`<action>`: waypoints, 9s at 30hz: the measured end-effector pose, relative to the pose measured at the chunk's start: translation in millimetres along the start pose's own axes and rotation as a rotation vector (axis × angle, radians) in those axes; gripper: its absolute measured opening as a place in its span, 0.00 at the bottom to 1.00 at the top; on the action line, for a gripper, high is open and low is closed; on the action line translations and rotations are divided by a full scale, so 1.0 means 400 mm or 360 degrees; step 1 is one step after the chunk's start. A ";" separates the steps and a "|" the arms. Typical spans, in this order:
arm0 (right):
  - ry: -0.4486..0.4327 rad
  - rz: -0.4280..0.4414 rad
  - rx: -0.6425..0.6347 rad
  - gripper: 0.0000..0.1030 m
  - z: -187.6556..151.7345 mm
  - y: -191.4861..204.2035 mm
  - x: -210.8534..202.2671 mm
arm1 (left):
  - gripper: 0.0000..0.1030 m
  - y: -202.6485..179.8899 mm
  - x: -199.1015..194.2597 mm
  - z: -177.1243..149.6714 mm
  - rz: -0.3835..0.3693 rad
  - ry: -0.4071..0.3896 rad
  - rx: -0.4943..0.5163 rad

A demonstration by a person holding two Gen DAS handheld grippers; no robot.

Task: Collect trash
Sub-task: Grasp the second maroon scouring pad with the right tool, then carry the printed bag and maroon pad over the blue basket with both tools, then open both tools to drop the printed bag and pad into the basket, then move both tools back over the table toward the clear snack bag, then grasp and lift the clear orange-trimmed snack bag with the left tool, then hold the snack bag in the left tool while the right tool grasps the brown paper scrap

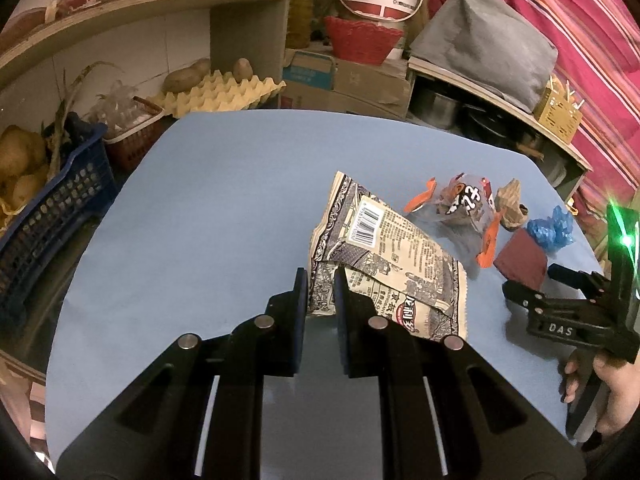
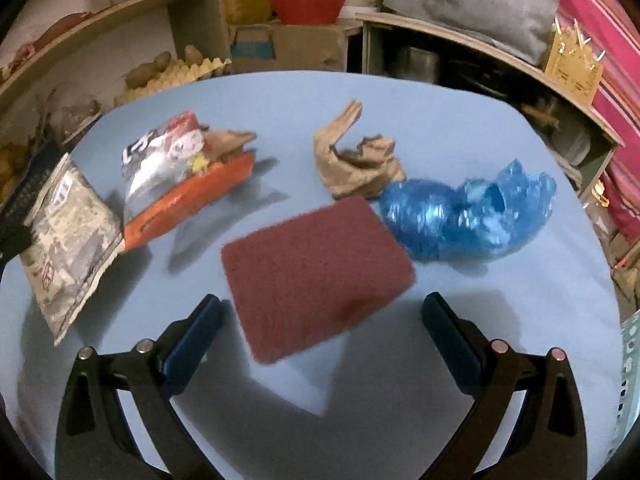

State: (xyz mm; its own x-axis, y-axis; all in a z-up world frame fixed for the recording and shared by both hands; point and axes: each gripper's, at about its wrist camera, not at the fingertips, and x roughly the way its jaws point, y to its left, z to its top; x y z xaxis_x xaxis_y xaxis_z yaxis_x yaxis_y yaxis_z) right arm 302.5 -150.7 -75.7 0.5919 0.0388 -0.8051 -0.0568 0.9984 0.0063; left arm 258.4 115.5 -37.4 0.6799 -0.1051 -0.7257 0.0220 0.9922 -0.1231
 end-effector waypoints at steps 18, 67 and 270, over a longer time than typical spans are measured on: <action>-0.0160 0.0018 -0.0073 0.86 -0.050 -0.024 -0.137 | 0.12 -0.047 -0.076 0.001 -0.0010 -0.0060 0.0044; -0.0451 -0.0401 0.0764 0.86 -0.341 -0.904 -0.516 | 0.00 -0.980 -0.198 -0.061 -0.0509 -0.0271 0.0541; -0.0255 -0.0181 0.0098 0.95 -0.083 -0.280 -0.211 | 0.08 -0.283 -0.096 0.063 -0.0170 0.0097 0.0588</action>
State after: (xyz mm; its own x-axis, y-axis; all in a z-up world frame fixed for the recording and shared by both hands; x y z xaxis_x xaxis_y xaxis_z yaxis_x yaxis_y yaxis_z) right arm 232.2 -267.2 -28.1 0.7123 -0.0731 -0.6981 0.0639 0.9972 -0.0392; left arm 248.2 8.8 21.6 0.6150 -0.2022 -0.7622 0.3607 0.9317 0.0439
